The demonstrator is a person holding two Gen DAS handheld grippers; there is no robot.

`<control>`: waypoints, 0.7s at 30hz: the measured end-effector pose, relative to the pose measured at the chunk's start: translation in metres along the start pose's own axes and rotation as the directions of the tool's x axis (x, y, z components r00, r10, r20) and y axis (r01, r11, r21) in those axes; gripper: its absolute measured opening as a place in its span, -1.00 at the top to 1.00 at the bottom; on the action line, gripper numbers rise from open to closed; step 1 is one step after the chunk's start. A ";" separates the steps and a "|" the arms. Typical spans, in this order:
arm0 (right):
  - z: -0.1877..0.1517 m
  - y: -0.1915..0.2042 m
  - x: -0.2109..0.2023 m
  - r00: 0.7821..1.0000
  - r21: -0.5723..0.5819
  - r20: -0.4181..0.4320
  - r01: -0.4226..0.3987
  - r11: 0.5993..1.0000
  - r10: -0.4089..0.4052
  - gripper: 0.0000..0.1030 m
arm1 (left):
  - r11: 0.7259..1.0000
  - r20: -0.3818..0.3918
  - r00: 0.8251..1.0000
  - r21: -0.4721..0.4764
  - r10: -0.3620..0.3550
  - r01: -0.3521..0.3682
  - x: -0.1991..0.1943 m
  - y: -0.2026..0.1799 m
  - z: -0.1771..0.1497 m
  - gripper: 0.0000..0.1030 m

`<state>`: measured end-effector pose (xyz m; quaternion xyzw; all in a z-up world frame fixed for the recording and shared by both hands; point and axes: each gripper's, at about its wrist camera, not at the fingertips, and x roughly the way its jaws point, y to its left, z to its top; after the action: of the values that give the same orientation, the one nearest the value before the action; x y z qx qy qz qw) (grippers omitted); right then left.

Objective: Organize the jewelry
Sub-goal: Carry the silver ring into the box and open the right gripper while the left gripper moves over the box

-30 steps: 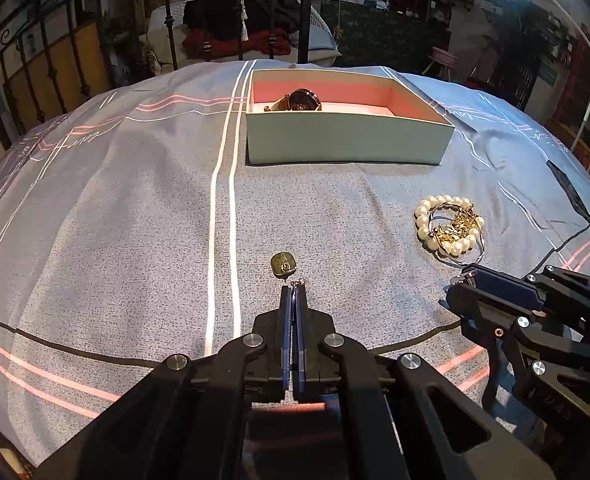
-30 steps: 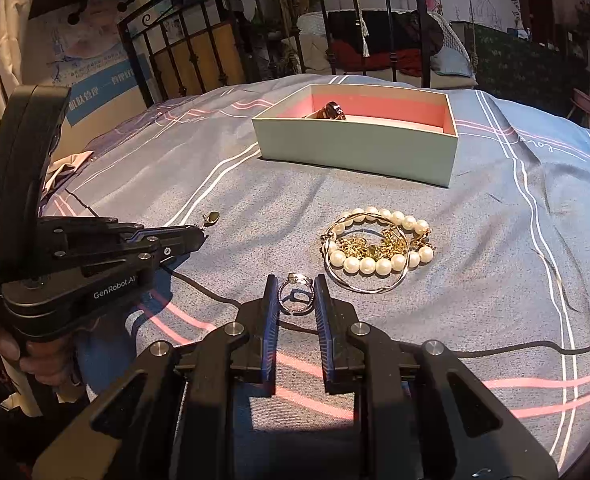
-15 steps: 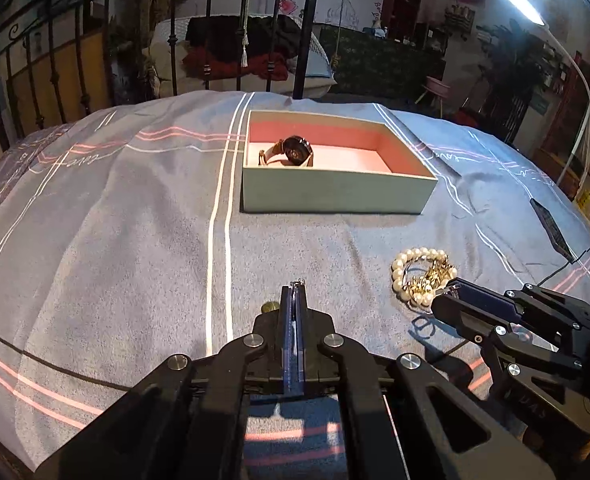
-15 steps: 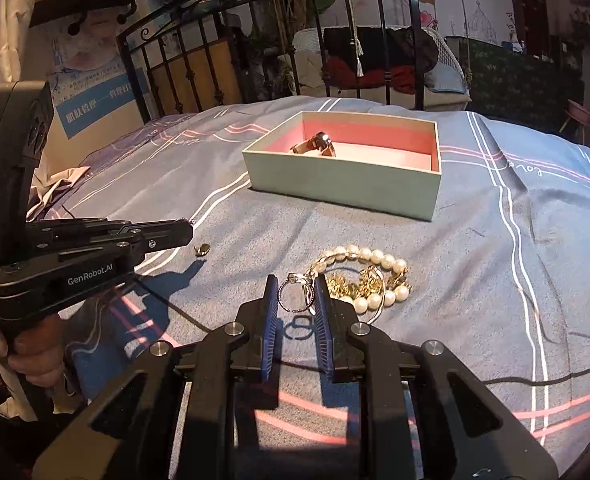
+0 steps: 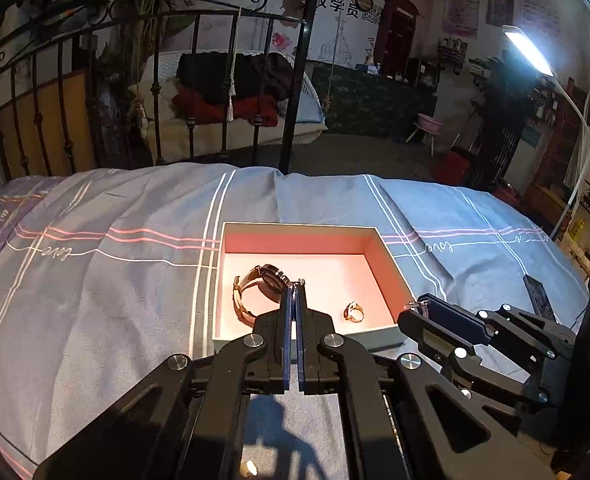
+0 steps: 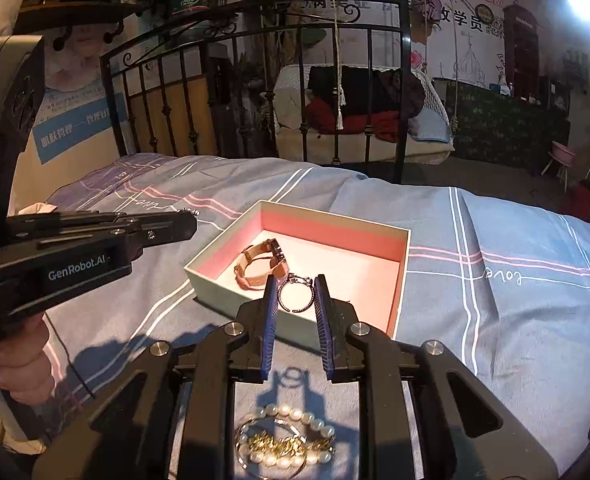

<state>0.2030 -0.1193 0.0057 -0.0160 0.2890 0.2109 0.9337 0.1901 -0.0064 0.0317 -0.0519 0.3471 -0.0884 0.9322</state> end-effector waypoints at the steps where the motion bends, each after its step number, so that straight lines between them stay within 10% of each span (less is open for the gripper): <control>1: 0.005 -0.004 0.008 1.000 0.008 -0.005 0.014 1.000 -0.014 0.63 | 1.000 -0.018 1.000 -0.023 -0.002 0.002 0.008 0.002 0.003 0.97; 21: 0.028 -0.033 0.099 0.985 0.050 -0.161 0.062 0.997 -0.054 0.62 | 0.990 -0.249 0.966 0.138 0.072 -0.039 0.108 -0.010 0.041 0.97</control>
<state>0.3045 -0.1074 -0.0282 -0.0155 0.3681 0.1735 0.9133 0.2958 -0.0362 -0.0044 0.0315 0.4579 -0.0910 0.8838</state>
